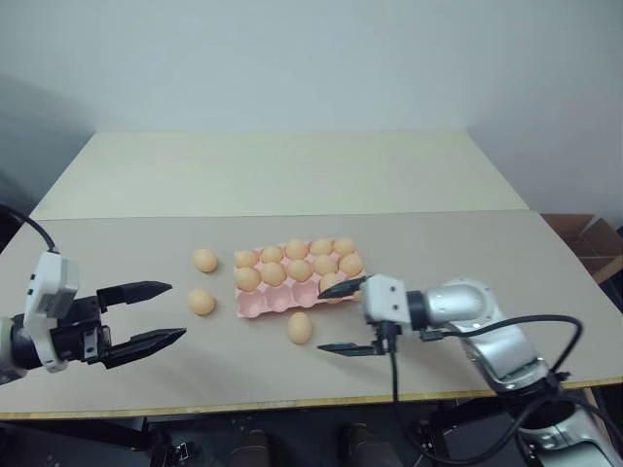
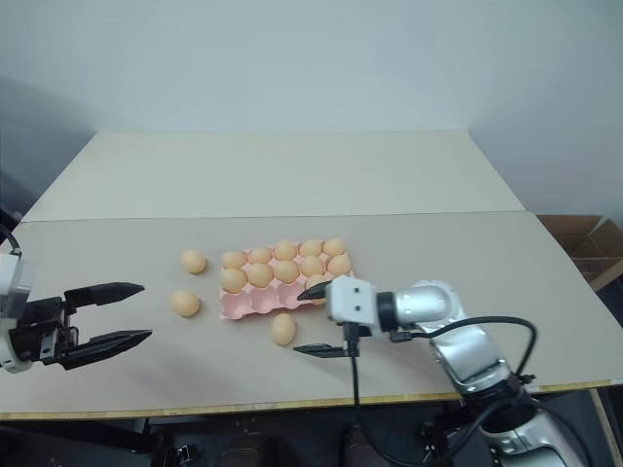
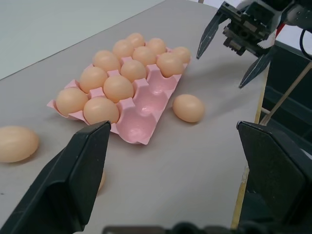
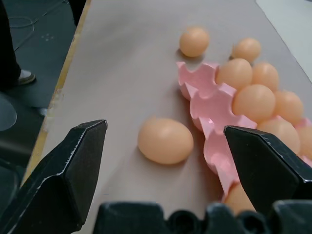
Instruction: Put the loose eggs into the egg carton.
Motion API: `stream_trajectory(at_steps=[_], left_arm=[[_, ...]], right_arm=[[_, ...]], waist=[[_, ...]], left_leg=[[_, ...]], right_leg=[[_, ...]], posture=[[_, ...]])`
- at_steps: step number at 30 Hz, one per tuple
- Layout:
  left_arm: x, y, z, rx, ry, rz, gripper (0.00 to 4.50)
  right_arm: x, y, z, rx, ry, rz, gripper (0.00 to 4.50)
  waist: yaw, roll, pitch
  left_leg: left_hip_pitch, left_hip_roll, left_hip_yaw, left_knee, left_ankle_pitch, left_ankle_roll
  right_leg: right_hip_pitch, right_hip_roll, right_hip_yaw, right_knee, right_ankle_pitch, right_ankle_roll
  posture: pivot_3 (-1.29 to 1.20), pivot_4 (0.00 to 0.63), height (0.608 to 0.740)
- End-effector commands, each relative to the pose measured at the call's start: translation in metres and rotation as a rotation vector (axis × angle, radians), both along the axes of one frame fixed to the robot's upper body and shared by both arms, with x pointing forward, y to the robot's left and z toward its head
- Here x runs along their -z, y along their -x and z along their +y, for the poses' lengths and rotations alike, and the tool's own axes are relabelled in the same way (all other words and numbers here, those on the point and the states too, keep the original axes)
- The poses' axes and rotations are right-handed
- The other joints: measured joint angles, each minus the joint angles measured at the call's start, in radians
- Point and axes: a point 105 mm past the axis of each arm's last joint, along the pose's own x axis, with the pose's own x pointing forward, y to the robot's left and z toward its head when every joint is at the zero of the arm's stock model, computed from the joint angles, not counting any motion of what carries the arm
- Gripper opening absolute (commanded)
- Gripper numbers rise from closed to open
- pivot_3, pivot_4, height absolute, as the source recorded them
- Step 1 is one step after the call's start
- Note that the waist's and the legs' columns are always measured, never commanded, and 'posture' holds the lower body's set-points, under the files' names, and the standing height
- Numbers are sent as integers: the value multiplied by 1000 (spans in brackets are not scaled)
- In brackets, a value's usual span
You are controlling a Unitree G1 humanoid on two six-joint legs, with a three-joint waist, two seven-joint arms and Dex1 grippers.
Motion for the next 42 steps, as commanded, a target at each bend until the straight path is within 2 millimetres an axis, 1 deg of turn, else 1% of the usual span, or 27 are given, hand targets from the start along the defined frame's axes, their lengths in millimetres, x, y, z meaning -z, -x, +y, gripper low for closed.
stream_trajectory(at_steps=[1,5,8,12,15,18,20,21,23,28,30,32,34,36,39,42], left_arm=[[-6,0,1,13,-16,-11,4500],[-7,-2,0,17,-19,-12,4500],[-7,-2,0,17,-26,-14,4500],[-6,0,0,24,-31,-9,4500],[-1,3,-3,51,-53,11,4500],[2,6,-4,76,-67,25,4500],[2,6,-4,78,-67,23,4500],[1,6,-3,79,-68,22,4500],[0,6,-3,82,-68,19,4500],[-4,7,-5,115,-49,13,4500],[-6,6,-6,120,-44,4,4500],[-7,1,-7,105,-40,-22,4500],[-10,-6,-7,65,-19,-60,4500],[-11,-13,-7,16,-5,-94,4500],[-14,-23,-7,-55,32,-157,4500],[-18,-27,-9,-89,73,-202,4500]], right_arm=[[-2,-3,16,-23,1,-80,4480],[9,-3,27,-54,41,-93,4480],[21,-7,26,-52,97,-113,4480],[29,-12,28,-39,118,-110,4480],[33,-17,31,-23,132,-128,3904],[33,-18,30,-23,133,-133,2762],[29,-17,30,-25,119,-135,2344],[27,-16,30,-24,107,-132,2280],[18,-14,29,-29,76,-125,2240],[-14,-11,24,-23,-18,-102,2228],[-26,-17,24,8,-52,-117,2228],[-35,-29,25,66,-80,-138,2228],[-37,-41,26,128,-84,-152,2228],[-33,-51,26,179,-69,-159,2228],[-27,-59,27,219,-62,-154,2228],[-23,-61,28,226,-47,-156,2228]], waist=[[1,0,0],[1,0,0],[1,0,0],[0,0,0],[-3,0,0],[-2,0,0],[-2,0,0],[-2,0,0],[-2,0,0],[-1,0,0],[-1,0,0],[-1,0,0],[-3,0,0],[-2,0,0],[-2,0,0],[-2,-1,0]], left_leg=[[-1,0,0,0,0,0],[-1,0,0,0,0,0],[0,0,0,0,0,0],[0,0,0,0,0,0],[0,1,0,0,0,0],[0,2,0,0,0,0],[0,2,0,0,0,0],[0,2,0,0,0,0],[0,2,0,0,0,0],[1,2,0,0,0,0],[1,2,0,0,0,0],[1,2,0,0,0,0],[1,2,0,0,0,0],[2,2,0,0,0,0],[2,3,0,0,0,0],[0,2,0,0,0,0]], right_leg=[[-1,0,0,0,0,0],[-1,0,0,0,0,0],[-1,0,0,0,0,0],[-1,0,0,1,0,0],[-1,1,0,1,0,0],[-1,3,1,1,0,-1],[-1,3,1,1,0,-1],[-1,3,1,1,0,-1],[-1,3,1,1,0,-1],[-1,3,1,1,1,-2],[-1,3,1,1,1,-2],[-1,3,1,2,1,-2],[-1,3,1,2,1,-2],[-1,4,1,3,1,-3],[0,4,1,2,3,0],[-1,4,2,1,5,3]], posture=[[0,150,740],[0,150,740],[0,150,740],[0,150,740],[0,150,740],[0,150,740],[0,150,740],[0,150,740],[0,150,740],[0,150,740],[0,150,740],[0,150,740],[0,150,740],[0,150,740],[0,150,740],[0,150,740]])
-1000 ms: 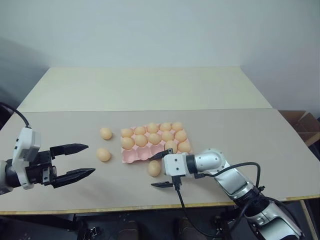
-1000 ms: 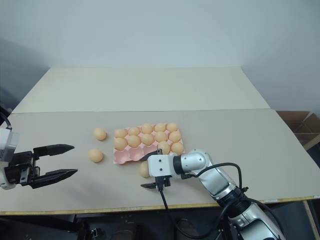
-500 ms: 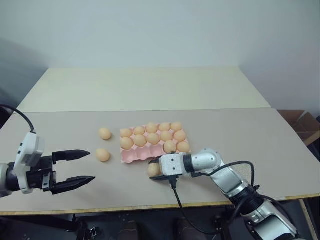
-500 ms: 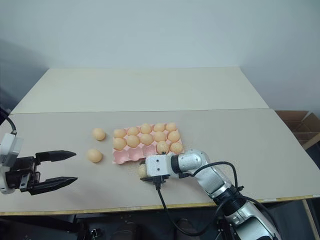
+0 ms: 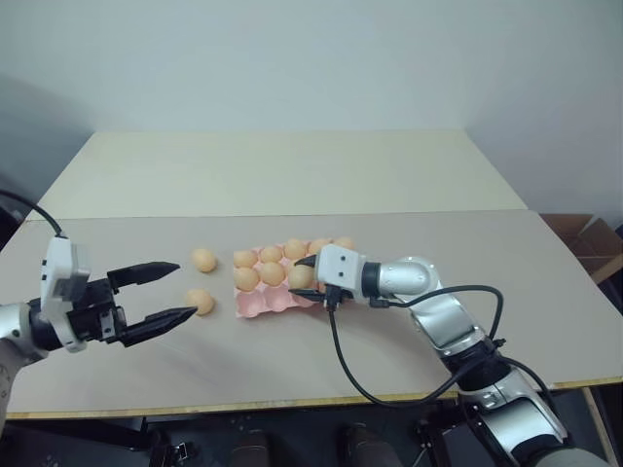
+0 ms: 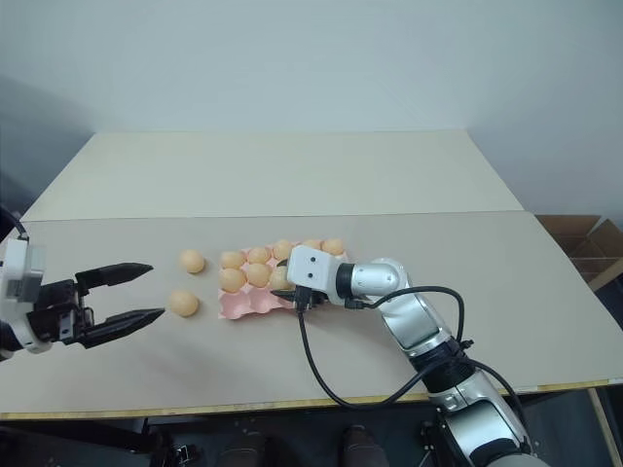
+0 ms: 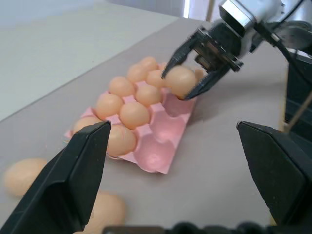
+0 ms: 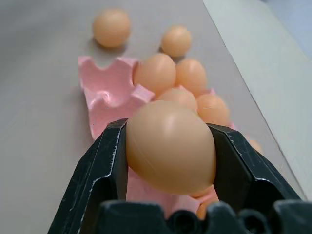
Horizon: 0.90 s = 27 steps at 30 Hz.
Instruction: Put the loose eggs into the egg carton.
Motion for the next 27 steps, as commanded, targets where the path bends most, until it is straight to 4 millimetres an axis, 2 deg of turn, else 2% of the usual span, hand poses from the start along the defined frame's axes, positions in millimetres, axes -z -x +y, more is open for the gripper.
stream_trajectory(at_steps=[1,8,11,15,21,27], left_arm=[[-10,-2,-2,-25,14,-72,4500],[-5,5,-3,10,-3,-39,4500],[-5,5,-3,15,-7,-33,4500],[-5,3,4,-2,-15,-28,4500],[-6,5,30,-73,-37,-2,4500],[-1,8,46,-95,-53,46,4500]], right_arm=[[-8,-2,2,-2,10,-51,2228],[-15,6,-3,-42,-5,-29,4458],[-26,12,-10,-58,-32,-37,4488],[-46,24,-36,-63,-122,5,4488],[-64,45,-97,-31,-274,183,4488],[-56,51,-155,94,-204,237,4488]], waist=[[0,0,0],[0,0,0],[0,0,0],[5,0,0],[8,-1,0],[4,-1,0]], left_leg=[[0,0,0,0,0,0],[0,0,0,0,0,0],[1,0,0,0,0,0],[0,0,0,0,0,0],[0,0,0,0,0,0],[1,0,0,-1,0,-1]], right_leg=[[0,0,0,0,0,0],[0,0,0,0,0,0],[0,0,0,0,0,-1],[0,0,0,0,0,0],[1,-1,0,-2,-1,-1],[1,0,0,-2,-4,-6]], posture=[[0,150,740],[0,150,740],[0,150,740],[0,150,740],[0,150,740],[0,150,740]])
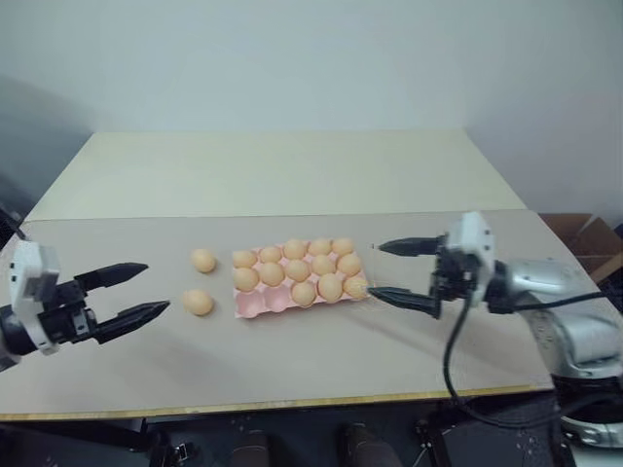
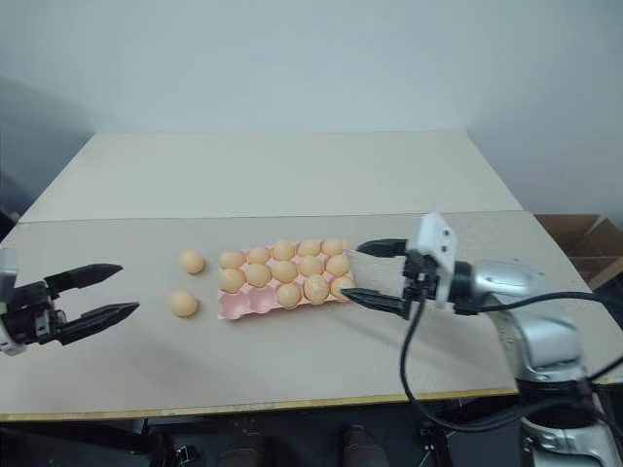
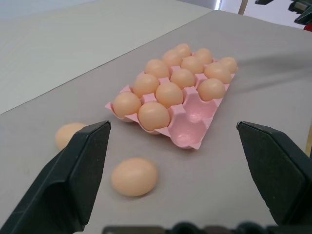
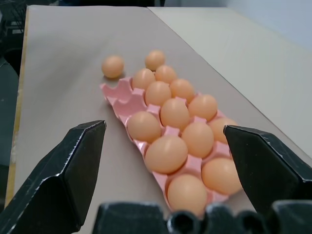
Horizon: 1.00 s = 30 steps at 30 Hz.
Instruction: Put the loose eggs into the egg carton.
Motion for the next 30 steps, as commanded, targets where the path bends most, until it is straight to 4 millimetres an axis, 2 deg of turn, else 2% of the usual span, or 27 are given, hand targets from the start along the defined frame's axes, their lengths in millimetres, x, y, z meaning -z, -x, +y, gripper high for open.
stream_trajectory(at_steps=[1,4,6,20,23,30], left_arm=[[-5,4,6,7,-25,-5,4500],[-1,3,9,-1,-36,2,4500],[1,3,8,2,-41,7,4500],[10,-4,5,-18,-60,9,4500],[23,-14,0,-28,-98,12,4500],[62,-59,-15,-82,-192,-10,4500]], right_arm=[[-7,5,-32,44,53,-21,4488],[-5,4,-55,98,94,-11,4488],[-7,5,-60,104,97,-11,4488],[-9,11,-47,47,88,-34,4488],[-11,11,-43,33,84,-44,4488],[-17,13,-34,3,84,-70,4488]], waist=[[1,0,0],[0,0,0],[-2,0,0],[0,0,0],[1,0,0],[13,-1,0]], left_leg=[[0,0,0,0,0,0],[1,0,1,0,0,0],[1,0,1,0,0,0],[0,0,2,0,0,0],[0,0,2,0,0,0],[1,-1,2,0,0,0]], right_leg=[[0,0,0,0,0,0],[0,-1,1,-1,0,0],[0,0,1,0,0,0],[0,0,2,-1,0,0],[0,0,2,-1,0,0],[2,0,2,0,1,1]], posture=[[0,150,740],[0,150,740],[0,150,740],[0,150,740],[0,150,740],[0,150,740]])
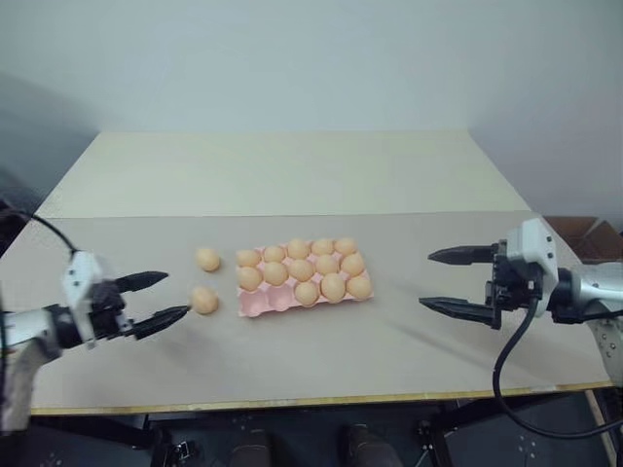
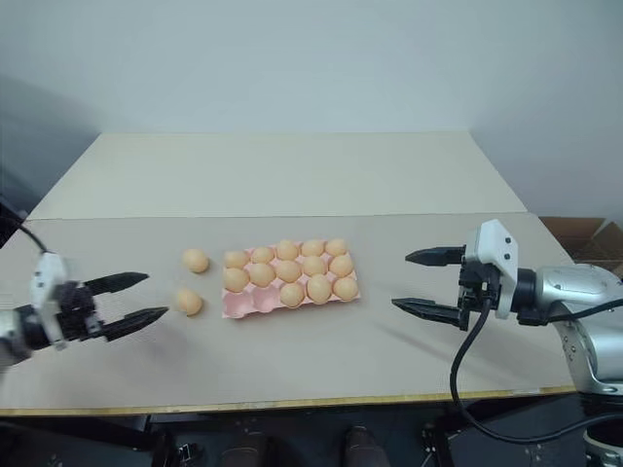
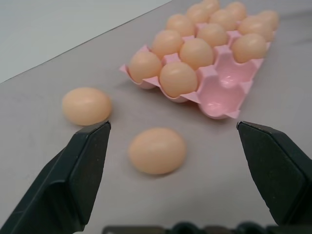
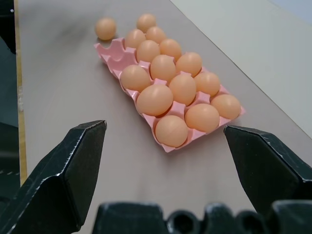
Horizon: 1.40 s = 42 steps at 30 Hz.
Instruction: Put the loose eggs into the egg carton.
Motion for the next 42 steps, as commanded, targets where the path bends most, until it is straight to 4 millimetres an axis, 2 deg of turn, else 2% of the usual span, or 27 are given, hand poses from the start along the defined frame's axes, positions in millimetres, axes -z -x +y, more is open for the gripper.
stream_trajectory(at_steps=[1,7,11,14,15,19,22,26,27,29,33,36,40,41,42], left_arm=[[12,-19,-2,-21,-84,-28,4500],[36,-45,-7,-40,-98,21,4500],[38,-49,-10,-19,-92,34,3583],[37,-48,-8,-22,-86,29,2537],[35,-48,-6,-30,-86,24,2377],[18,-42,-3,-6,-90,-13,2377],[-4,-33,-14,84,-36,-48,2377],[-32,-29,-55,258,42,-98,2377],[-33,-30,-60,270,40,-106,2377],[-32,-36,-84,341,56,-109,2377],[-19,-47,-122,454,27,-78,2377],[-13,-51,-134,503,1,-64,2377],[-10,-47,-137,541,-2,-35,2377],[-9,-47,-136,541,-4,-26,3056],[-9,-46,-135,544,-5,-20,3316]], right_arm=[[-13,5,7,-38,-2,-62,4488],[-17,11,9,-43,-4,-74,4488],[-18,14,8,-33,-6,-81,4500],[-20,14,7,-22,-13,-87,4500],[-19,14,7,-20,-14,-87,4500],[-19,14,7,-11,-15,-89,4500],[-19,14,8,-9,-18,-92,4500],[-18,14,11,-9,-21,-97,4500],[-18,14,11,-9,-21,-98,4500],[-18,13,11,-6,-24,-101,4500],[-18,13,11,-2,-25,-108,4500],[-19,14,11,3,-28,-112,4500],[-18,16,10,15,-34,-115,4500],[-18,17,10,19,-35,-116,4500],[-18,17,10,22,-35,-116,4500]], waist=[[3,0,0],[7,0,0],[7,0,0],[8,0,0],[8,0,0],[6,0,0],[7,0,0],[16,0,0],[17,-1,0],[17,0,0],[15,-1,0],[3,-1,0],[-7,-1,0],[-7,-1,0],[-7,-1,0]], left_leg=[[0,0,0,0,0,0],[-2,0,0,0,0,0],[-2,0,0,0,0,0],[-1,0,0,0,0,0],[-1,0,0,0,0,0],[-1,0,0,0,0,0],[-1,0,0,0,0,0],[-1,-1,0,0,0,0],[-1,-1,0,0,0,0],[0,-1,0,1,0,0],[0,-2,0,2,0,0],[0,-2,0,2,0,0],[0,-2,0,1,0,1],[0,-2,0,1,0,1],[0,-2,0,1,0,1]], right_leg=[[0,0,0,0,1,2],[-1,0,0,-1,3,6],[0,0,0,-1,4,6],[0,0,1,-1,4,6],[0,0,1,-1,4,6],[0,0,1,-1,4,6],[0,0,1,-1,4,6],[0,-1,0,-1,4,6],[0,-1,0,-1,4,6],[2,-1,1,-1,4,6],[3,0,1,-1,4,7],[3,1,3,-1,4,7],[2,1,3,-1,4,7],[2,1,3,-1,4,7],[2,1,3,-1,4,8]], posture=[[0,150,740],[0,150,740],[0,150,740],[0,150,740],[0,150,740],[0,150,740],[0,150,740],[0,150,740],[0,150,740],[0,150,740],[0,150,740],[0,150,740],[0,150,740],[0,150,740],[0,150,740]])
